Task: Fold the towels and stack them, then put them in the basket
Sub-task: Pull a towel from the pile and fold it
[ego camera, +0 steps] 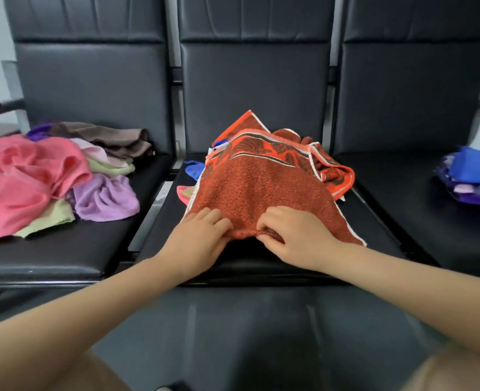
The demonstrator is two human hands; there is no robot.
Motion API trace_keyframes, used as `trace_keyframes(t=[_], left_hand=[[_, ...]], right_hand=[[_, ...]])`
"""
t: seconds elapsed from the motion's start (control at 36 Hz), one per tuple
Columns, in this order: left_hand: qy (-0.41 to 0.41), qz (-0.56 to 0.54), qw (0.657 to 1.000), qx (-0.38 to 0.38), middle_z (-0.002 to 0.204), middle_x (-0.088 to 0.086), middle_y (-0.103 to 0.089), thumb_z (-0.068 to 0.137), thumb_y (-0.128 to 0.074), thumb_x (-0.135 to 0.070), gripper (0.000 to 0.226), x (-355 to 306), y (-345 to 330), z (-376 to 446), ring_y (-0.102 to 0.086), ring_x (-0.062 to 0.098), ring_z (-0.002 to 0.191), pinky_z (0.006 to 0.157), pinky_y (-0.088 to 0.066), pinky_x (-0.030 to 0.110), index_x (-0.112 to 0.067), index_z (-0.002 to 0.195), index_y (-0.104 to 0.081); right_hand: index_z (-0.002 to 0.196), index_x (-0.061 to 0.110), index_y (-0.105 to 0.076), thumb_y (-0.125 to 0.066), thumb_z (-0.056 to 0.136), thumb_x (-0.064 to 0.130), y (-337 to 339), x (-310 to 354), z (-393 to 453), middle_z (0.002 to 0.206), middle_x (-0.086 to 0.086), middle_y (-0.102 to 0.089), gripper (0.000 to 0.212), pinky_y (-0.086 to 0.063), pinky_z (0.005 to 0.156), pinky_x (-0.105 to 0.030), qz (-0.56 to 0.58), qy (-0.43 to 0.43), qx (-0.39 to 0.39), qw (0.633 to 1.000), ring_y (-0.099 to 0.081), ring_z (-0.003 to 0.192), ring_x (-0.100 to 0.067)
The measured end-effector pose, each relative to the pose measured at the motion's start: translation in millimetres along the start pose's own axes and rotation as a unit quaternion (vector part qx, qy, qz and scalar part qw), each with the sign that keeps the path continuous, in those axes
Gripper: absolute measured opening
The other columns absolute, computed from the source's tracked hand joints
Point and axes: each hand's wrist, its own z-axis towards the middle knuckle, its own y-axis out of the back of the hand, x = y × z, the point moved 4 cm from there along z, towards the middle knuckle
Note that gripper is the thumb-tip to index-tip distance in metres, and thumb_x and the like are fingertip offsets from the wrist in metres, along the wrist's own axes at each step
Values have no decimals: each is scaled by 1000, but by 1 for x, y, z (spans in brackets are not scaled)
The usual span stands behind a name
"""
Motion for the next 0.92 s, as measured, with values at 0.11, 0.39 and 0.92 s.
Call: trace_keyframes(t=[0.11,0.39,0.92], left_hand=[[48,-47,997,-43,83,2,-64,92,-29,-38,38,9,6,22,-63,30,76,53,-48,37,-13,93,-57],[90,19,996,9,62,-7,-46,64,-22,-80,72,47,2,31,-43,19,62,47,-21,29,-19,77,-56],[190,-252,947,57,77,-2,-67,80,-46,-56,40,53,32,-12,-56,10,70,75,-44,25,-23,91,-67]], right_hand=[[103,13,-63,-82,67,26,-9,-18,-7,90,-2,-60,43,-48,55,-36,-133,-12,59,989,-61,80,-26],[91,16,-68,-57,94,23,41,-106,-36,86,4,-68,13,-48,76,-40,-16,-163,65,984,-62,83,-19],[94,-5,-65,-57,85,52,83,-87,-66,85,-22,-63,58,-41,73,-33,245,-291,-4,925,-52,76,-12]])
